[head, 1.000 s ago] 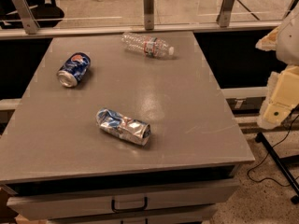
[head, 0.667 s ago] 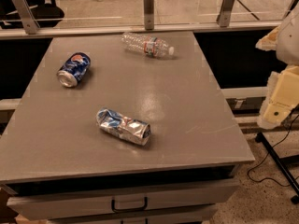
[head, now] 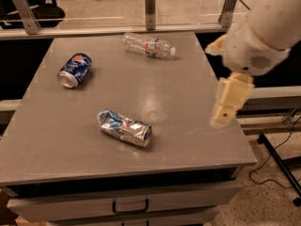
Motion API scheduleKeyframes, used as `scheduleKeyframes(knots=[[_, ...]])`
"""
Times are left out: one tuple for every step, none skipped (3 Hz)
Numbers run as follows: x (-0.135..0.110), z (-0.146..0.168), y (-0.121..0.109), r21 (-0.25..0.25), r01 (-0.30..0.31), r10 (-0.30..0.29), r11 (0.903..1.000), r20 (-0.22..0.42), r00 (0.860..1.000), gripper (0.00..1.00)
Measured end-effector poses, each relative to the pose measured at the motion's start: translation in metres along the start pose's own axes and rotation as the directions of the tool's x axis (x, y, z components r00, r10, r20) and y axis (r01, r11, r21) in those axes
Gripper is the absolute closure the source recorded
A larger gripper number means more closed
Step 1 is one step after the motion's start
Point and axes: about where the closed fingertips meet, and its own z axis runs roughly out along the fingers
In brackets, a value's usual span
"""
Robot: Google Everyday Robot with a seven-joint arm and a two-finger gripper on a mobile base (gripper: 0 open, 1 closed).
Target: Pick pepsi can
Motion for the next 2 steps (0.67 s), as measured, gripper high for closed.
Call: scheduleKeyframes(knots=[[-0.069,0.029,-0.011,-0.006,0.172,-0.17,0.985,0.124,0.978,0.0],[-0.148,0.039,-0.019,0.017,0.315,-0.309,0.9491,0.243,0.919,0.0]])
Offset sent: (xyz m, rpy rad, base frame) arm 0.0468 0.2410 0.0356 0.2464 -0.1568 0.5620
